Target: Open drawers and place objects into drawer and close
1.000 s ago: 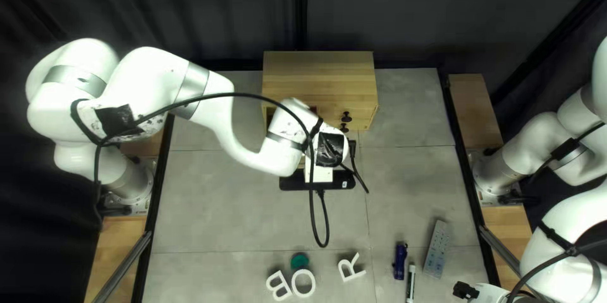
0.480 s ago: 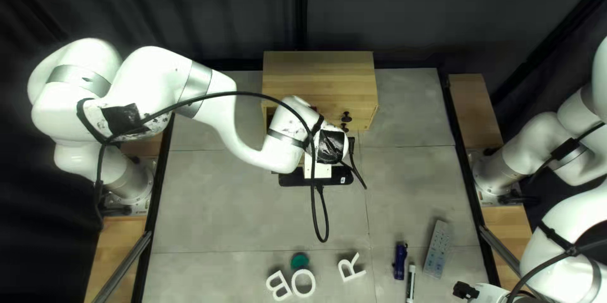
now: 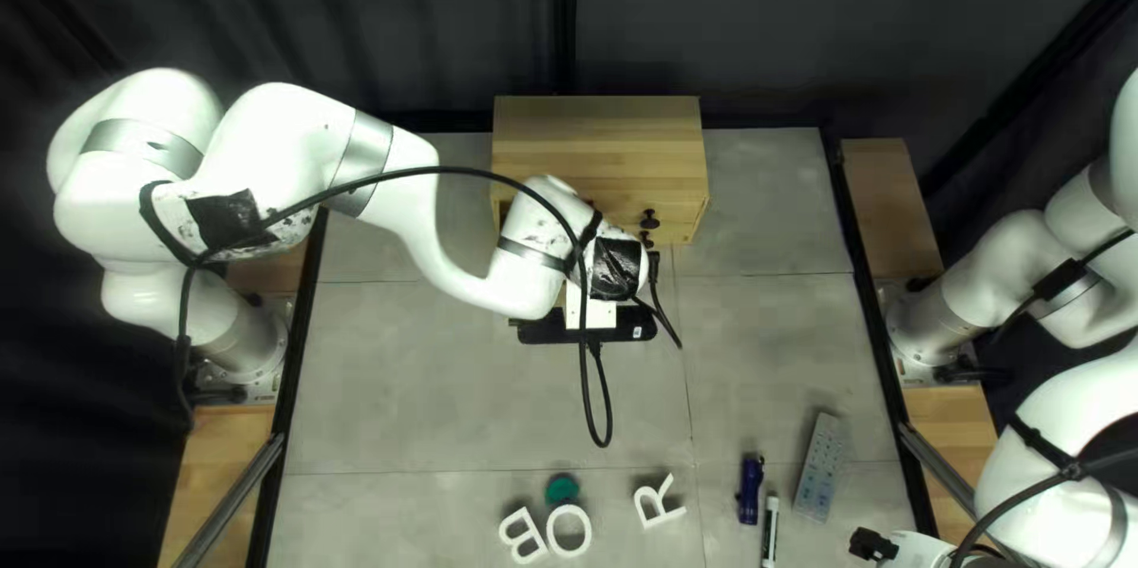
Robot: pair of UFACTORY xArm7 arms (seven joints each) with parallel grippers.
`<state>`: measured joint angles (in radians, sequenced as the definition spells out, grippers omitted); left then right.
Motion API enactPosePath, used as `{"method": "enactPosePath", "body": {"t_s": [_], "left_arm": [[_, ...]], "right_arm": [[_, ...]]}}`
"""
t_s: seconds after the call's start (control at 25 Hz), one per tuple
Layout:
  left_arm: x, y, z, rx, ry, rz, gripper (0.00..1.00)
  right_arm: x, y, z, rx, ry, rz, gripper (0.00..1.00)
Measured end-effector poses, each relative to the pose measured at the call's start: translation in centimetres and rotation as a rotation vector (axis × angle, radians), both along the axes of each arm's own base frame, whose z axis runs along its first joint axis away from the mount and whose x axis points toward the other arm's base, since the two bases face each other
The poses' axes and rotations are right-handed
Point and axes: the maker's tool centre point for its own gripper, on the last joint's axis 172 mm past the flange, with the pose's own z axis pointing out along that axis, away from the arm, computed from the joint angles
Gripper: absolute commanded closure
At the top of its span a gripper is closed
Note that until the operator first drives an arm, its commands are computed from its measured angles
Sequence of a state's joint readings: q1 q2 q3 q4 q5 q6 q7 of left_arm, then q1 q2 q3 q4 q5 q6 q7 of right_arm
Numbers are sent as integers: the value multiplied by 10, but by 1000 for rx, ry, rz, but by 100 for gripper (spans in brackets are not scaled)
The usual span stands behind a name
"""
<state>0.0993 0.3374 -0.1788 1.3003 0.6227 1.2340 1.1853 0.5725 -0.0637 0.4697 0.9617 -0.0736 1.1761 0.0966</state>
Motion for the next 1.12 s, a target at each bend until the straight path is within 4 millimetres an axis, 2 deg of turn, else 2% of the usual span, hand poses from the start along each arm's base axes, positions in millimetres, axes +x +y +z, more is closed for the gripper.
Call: {"method": "enactPosePath", "body": {"t_s": [0.8, 1.12], "left_arm": [[-3, 0, 2, 8, -4, 8, 0], [2, -3, 6, 15, -9, 7, 0]], "right_arm": [[0, 0, 0, 0, 0, 0, 0], [0, 0, 0, 0, 0, 0, 0]]}}
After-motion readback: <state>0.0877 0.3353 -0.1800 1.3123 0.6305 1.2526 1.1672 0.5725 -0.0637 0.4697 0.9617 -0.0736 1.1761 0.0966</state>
